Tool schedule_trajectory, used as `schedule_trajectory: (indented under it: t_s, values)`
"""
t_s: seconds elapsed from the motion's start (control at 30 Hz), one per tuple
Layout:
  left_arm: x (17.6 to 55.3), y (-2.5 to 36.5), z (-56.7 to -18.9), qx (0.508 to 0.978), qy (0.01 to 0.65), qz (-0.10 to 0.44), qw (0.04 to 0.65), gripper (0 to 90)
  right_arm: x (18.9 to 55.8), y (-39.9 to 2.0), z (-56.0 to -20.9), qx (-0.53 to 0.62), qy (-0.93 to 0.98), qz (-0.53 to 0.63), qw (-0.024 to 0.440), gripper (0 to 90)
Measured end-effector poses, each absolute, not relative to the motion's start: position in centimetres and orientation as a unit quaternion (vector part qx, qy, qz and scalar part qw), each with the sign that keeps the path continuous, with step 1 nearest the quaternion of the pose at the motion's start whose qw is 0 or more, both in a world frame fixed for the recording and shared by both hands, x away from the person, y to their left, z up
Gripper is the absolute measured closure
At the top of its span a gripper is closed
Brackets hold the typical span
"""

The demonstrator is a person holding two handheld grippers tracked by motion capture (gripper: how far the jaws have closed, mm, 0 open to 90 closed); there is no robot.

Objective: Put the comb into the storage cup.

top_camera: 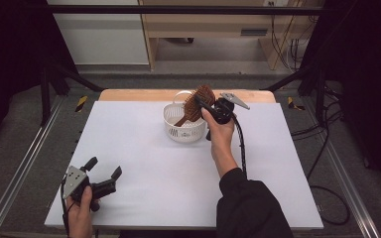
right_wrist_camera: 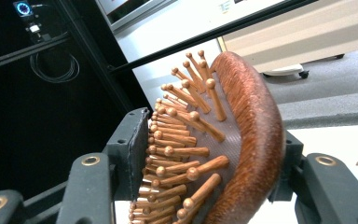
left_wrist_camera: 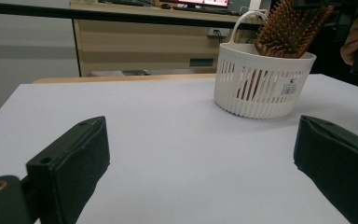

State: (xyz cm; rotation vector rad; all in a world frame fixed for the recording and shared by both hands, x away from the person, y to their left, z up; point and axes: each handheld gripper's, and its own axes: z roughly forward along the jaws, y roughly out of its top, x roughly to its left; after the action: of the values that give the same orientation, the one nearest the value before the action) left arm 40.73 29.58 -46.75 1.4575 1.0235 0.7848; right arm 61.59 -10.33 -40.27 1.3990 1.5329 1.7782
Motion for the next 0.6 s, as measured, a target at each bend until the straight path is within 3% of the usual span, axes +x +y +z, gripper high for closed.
schedule_trajectory:
  t_s: [0.6]
  values:
    - [40.7, 29.5, -46.8, 0.621, 0.434, 0.333, 0.562, 3.5, 61.8, -12.1, -41.3, 0.520, 0.540, 0.630, 0.202, 40.2]
